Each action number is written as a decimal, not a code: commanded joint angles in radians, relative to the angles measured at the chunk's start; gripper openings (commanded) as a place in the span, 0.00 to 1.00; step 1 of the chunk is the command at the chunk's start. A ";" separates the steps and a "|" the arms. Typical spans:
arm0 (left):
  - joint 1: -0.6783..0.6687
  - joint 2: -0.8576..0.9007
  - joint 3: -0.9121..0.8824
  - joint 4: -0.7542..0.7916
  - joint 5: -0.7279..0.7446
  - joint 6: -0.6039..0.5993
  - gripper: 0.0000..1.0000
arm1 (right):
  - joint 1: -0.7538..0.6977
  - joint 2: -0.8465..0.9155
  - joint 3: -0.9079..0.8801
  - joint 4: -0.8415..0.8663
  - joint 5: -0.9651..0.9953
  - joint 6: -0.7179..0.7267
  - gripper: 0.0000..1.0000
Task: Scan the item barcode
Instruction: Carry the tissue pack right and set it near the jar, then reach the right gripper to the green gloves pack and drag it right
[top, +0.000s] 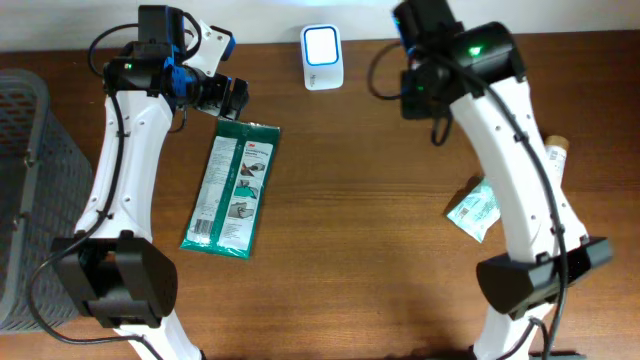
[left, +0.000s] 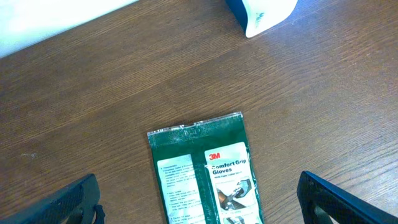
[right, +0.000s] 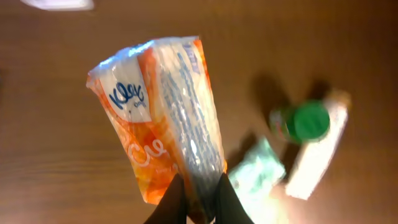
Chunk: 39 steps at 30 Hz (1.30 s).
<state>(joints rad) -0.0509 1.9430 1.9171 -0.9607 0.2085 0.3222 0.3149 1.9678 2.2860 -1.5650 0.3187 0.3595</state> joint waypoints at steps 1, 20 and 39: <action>0.004 -0.031 0.018 0.000 0.004 0.005 0.99 | -0.098 0.032 -0.128 0.003 -0.050 0.095 0.04; 0.003 -0.031 0.018 0.000 0.004 0.005 0.99 | -0.344 0.032 -0.725 0.436 -0.241 -0.017 0.31; 0.004 -0.031 0.018 0.000 0.004 0.005 0.99 | 0.037 0.037 -0.584 0.701 -0.658 0.124 0.40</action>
<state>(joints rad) -0.0509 1.9427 1.9171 -0.9607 0.2085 0.3222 0.2829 2.0041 1.7397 -0.9306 -0.3393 0.3210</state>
